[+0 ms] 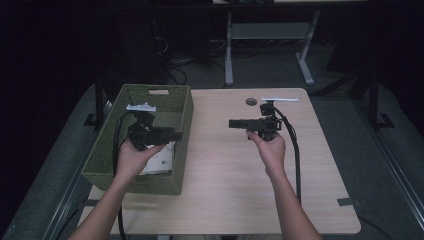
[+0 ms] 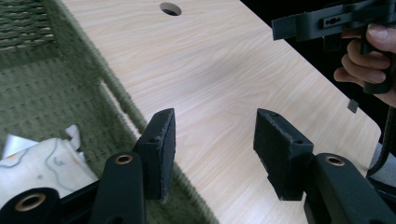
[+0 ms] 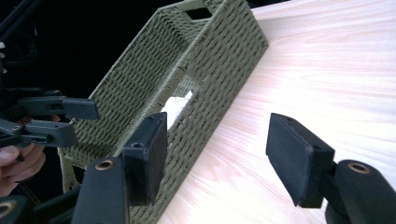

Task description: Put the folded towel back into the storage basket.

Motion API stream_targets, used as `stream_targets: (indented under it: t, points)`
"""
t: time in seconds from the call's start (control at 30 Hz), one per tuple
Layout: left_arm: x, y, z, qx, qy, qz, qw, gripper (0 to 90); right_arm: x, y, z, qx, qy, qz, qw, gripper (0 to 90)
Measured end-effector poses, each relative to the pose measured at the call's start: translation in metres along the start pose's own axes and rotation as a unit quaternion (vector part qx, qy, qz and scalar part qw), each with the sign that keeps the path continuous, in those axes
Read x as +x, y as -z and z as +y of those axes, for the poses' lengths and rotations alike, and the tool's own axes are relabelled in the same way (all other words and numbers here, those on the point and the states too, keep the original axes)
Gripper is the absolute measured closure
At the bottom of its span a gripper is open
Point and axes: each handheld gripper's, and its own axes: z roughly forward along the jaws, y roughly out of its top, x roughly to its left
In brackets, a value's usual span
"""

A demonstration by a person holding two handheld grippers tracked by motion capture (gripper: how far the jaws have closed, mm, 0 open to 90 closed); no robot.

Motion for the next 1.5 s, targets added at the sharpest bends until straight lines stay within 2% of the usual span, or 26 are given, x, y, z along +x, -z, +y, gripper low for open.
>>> stream_targets:
  t: [0.87, 1.5]
  points:
    - [-0.038, -0.044, 0.011, 0.015, -0.018, -0.039, 0.999, 46.1, -0.037, 0.048, -0.02, -0.025, -0.028, -0.024, 0.999, 35.9]
    - [-0.056, -0.07, 0.012, 0.023, -0.021, -0.043, 0.9986, 40.7, -0.062, 0.078, -0.033, -0.03, -0.044, -0.043, 0.9976, 33.2]
